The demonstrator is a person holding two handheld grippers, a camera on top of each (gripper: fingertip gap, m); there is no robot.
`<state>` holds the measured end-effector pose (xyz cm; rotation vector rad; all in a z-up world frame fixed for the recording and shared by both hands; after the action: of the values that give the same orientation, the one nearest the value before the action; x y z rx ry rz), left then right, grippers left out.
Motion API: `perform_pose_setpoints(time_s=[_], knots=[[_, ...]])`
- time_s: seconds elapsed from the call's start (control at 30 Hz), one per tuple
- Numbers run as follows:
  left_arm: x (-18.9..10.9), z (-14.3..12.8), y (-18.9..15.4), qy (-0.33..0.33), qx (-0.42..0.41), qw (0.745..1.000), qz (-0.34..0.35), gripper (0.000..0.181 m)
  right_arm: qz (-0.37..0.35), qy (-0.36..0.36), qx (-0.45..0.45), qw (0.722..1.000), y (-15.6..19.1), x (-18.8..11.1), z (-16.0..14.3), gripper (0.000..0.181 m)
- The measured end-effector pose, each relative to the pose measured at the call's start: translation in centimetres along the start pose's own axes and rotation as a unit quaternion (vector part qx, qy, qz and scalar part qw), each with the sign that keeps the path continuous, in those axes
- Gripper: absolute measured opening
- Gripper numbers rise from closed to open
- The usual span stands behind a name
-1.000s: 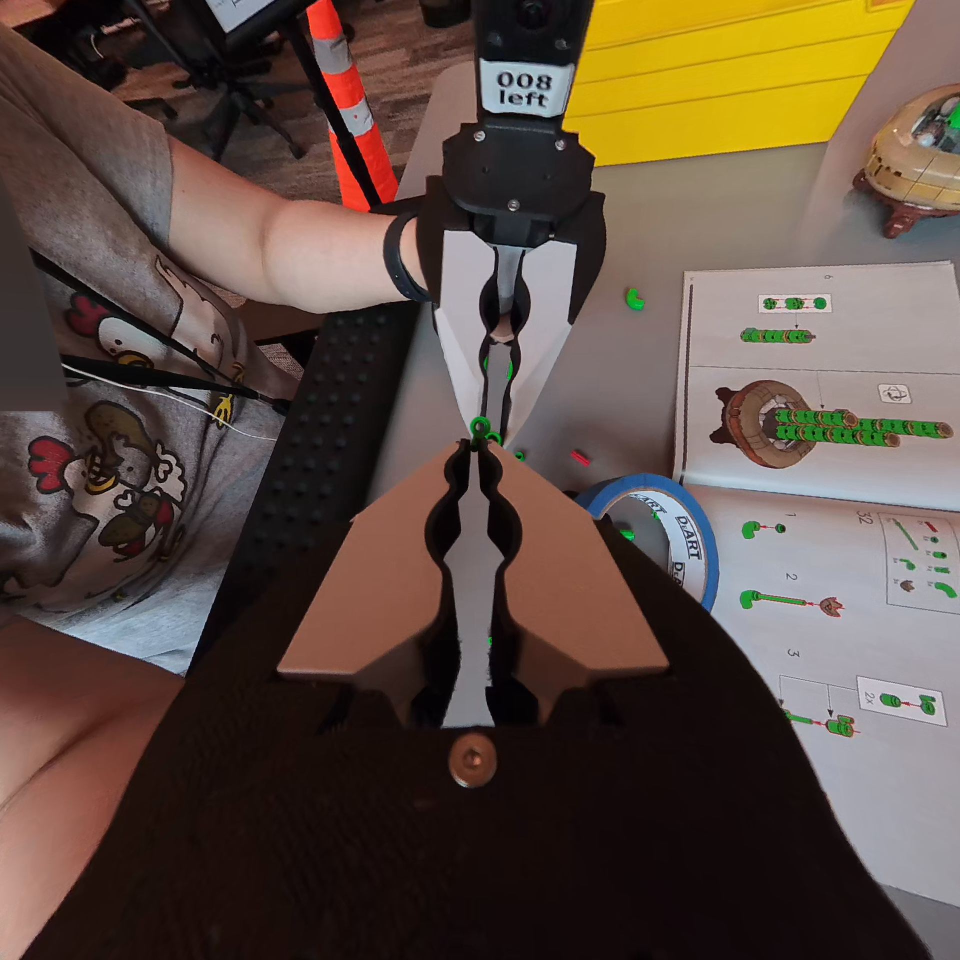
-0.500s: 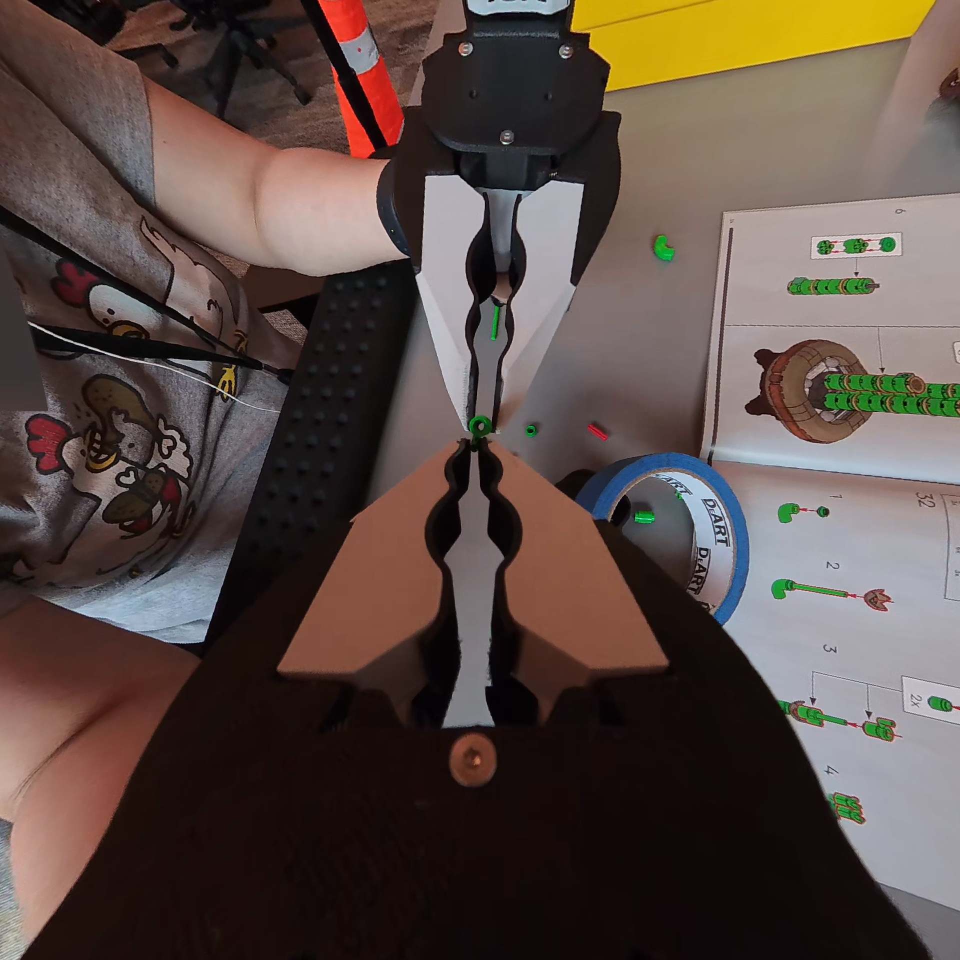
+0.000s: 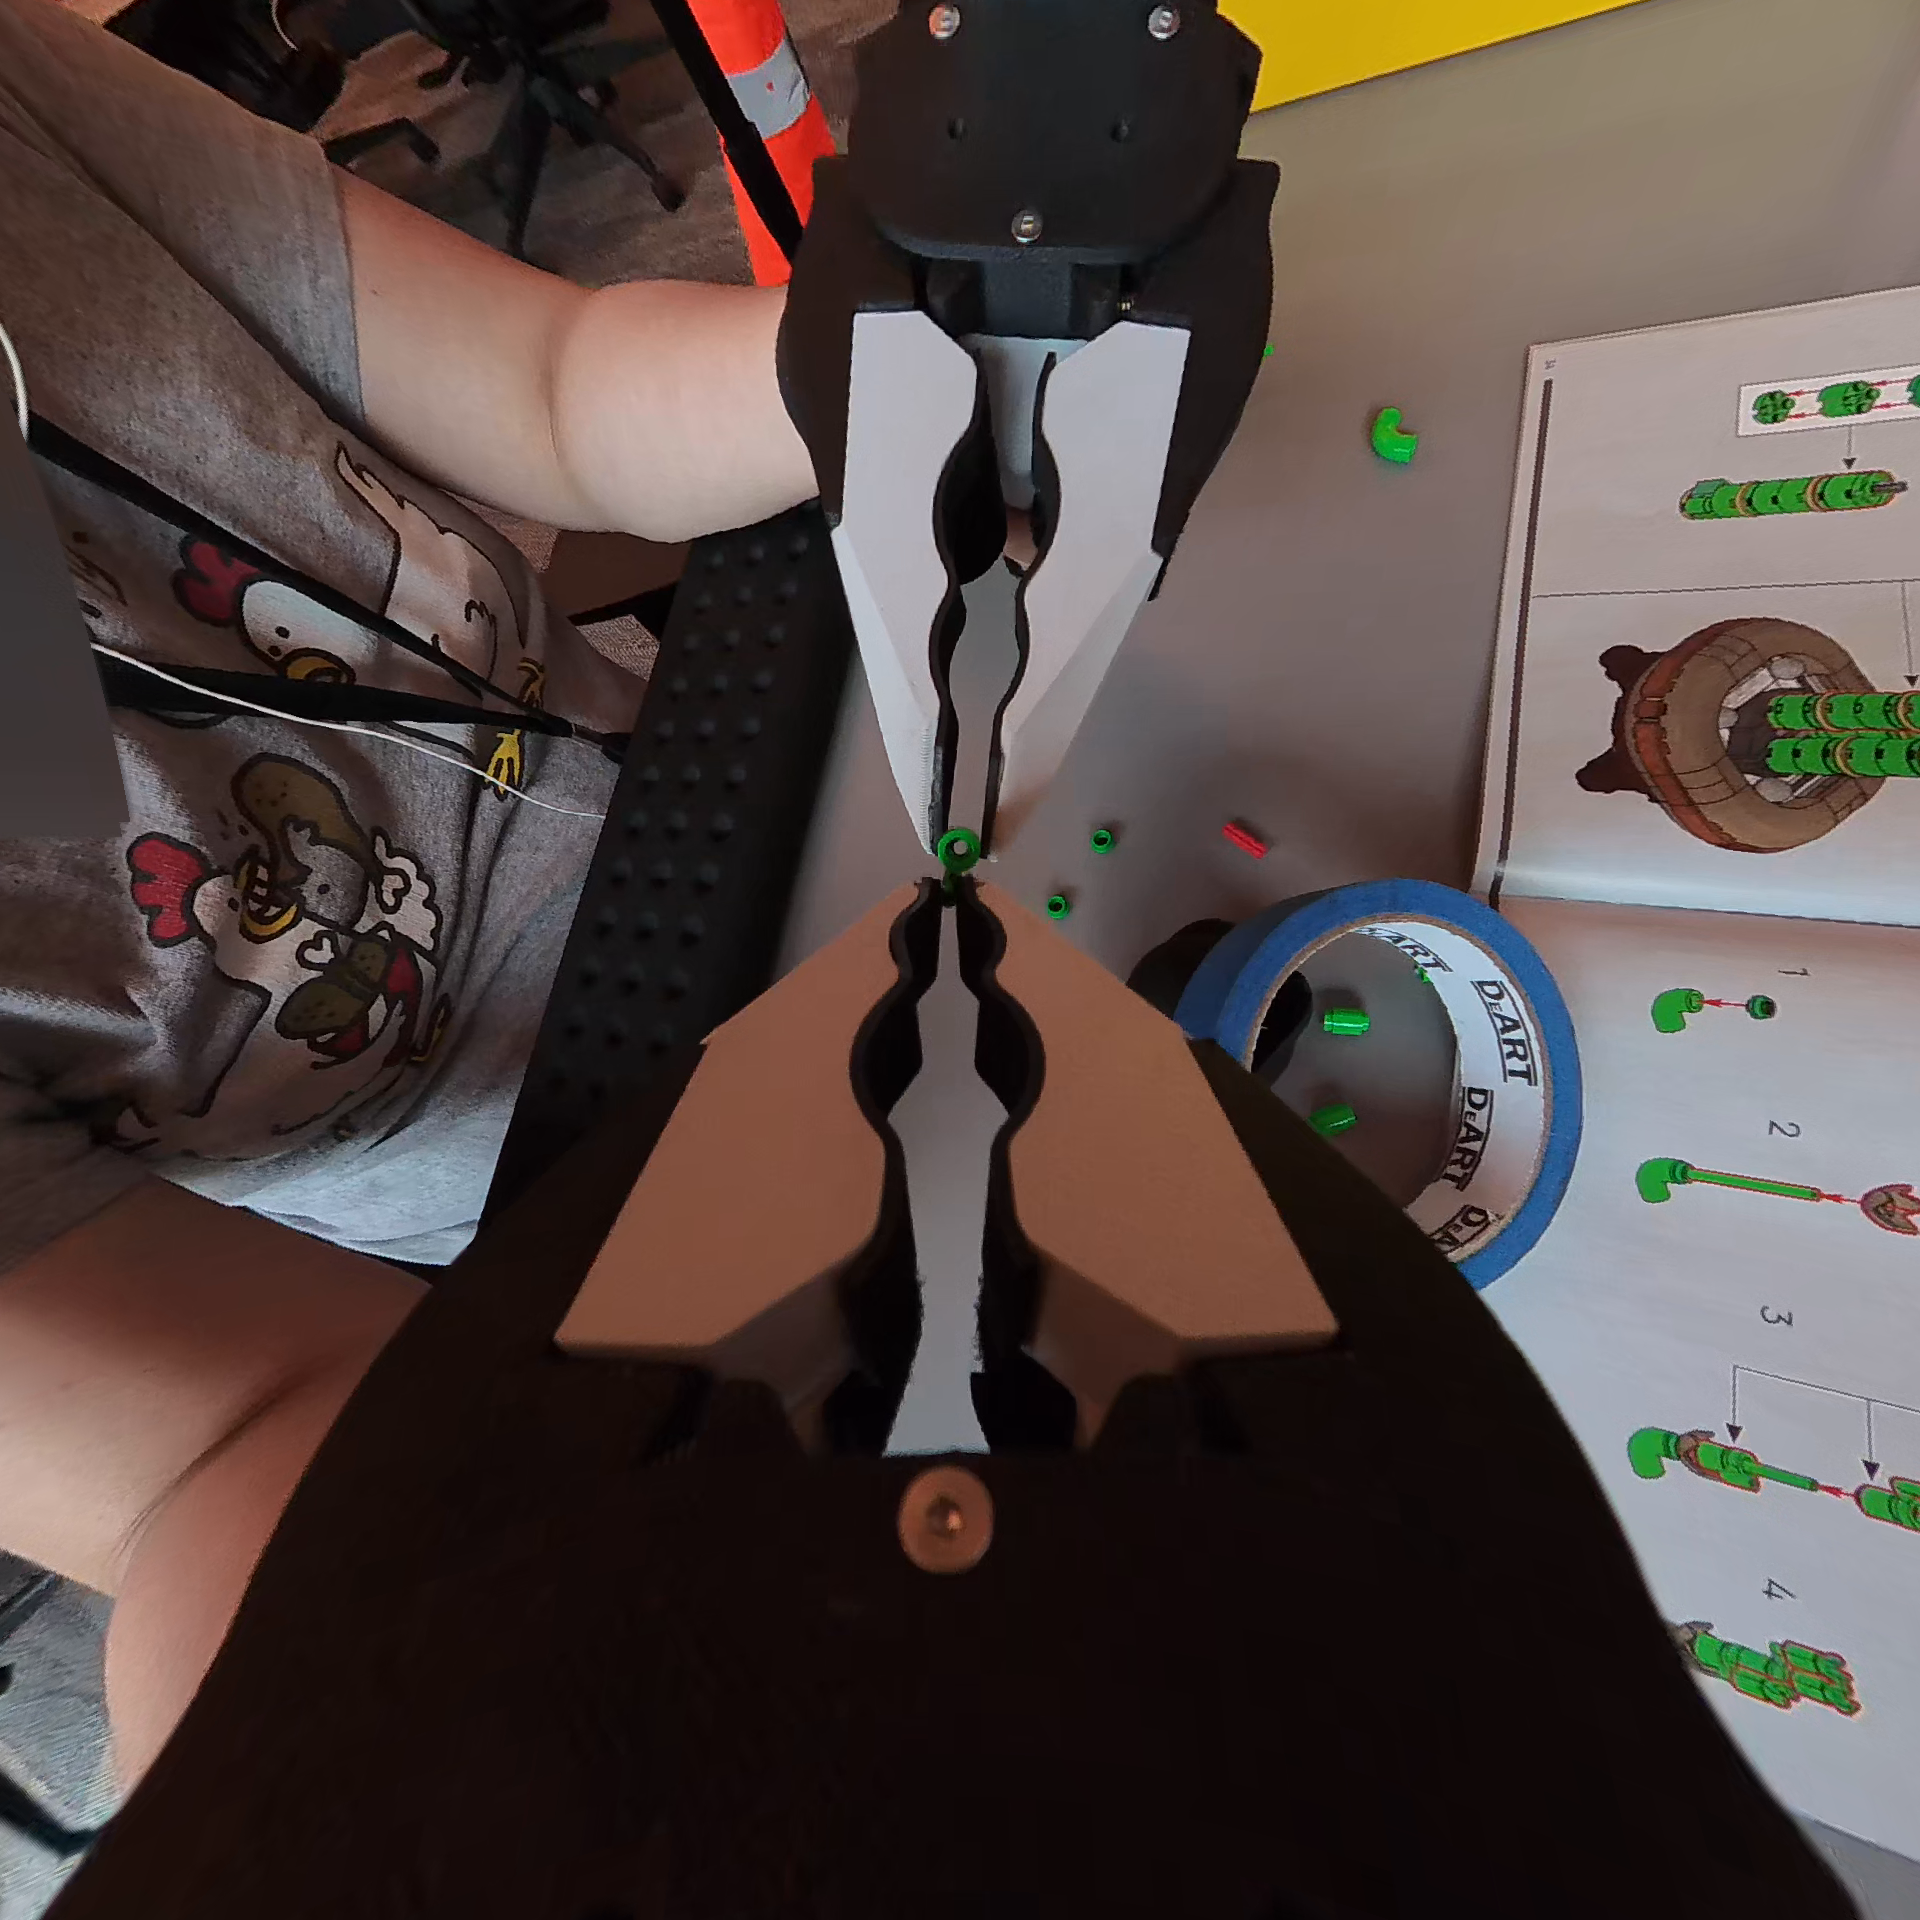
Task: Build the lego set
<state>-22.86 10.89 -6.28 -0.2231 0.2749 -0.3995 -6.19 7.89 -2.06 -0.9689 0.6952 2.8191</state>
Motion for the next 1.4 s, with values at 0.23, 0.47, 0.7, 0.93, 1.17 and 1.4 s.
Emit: perform_pose_setpoints(time_s=[0.23, 0.47, 0.7, 0.93, 1.17, 1.4], knots=[[0.1, -0.9, 0.4, 0.063, -0.028, 0.998, -0.015, 0.005, 0.015, 0.038, 0.026, 0.999, -0.9, 1.7, -0.5, 0.001], [0.2, -1.7, 0.4, 0.114, -0.034, 0.992, -0.035, 0.005, 0.039, 0.07, 0.047, 0.996, -1.2, 3.4, -0.8, 0.001], [0.8, -2.7, 0.5, 0.151, -0.049, 0.986, -0.058, 0.005, 0.03, 0.086, 0.073, 0.993, -1.0, 4.7, -1.5, 0.001], [2.2, -3.2, -0.3, 0.177, -0.042, 0.98, -0.085, 0.006, 0.023, 0.036, 0.085, 0.995, 0.4, 4.9, -4.2, 0.001], [3.2, -4.2, -0.4, 0.201, -0.054, 0.973, -0.103, 0.005, 0.02, 0.006, 0.094, 0.995, 0.6, 5.7, -6.2, 0.001], [3.6, -4.9, -0.5, 0.234, -0.062, 0.963, -0.117, 0.005, 0.035, 0.012, 0.095, 0.995, 0.5, 6.6, -7.0, 0.001]])
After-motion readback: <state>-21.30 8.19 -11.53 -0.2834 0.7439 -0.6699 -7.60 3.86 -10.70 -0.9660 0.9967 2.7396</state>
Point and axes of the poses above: each gripper's, where its closed fingertips meet, x out along the fingers, z out of its top, y = z × x across the jaws, the point moved 10 cm from there along -x, back along the fingers, and after that the axes turned 2 degrees about x, right-handed, at the moved point
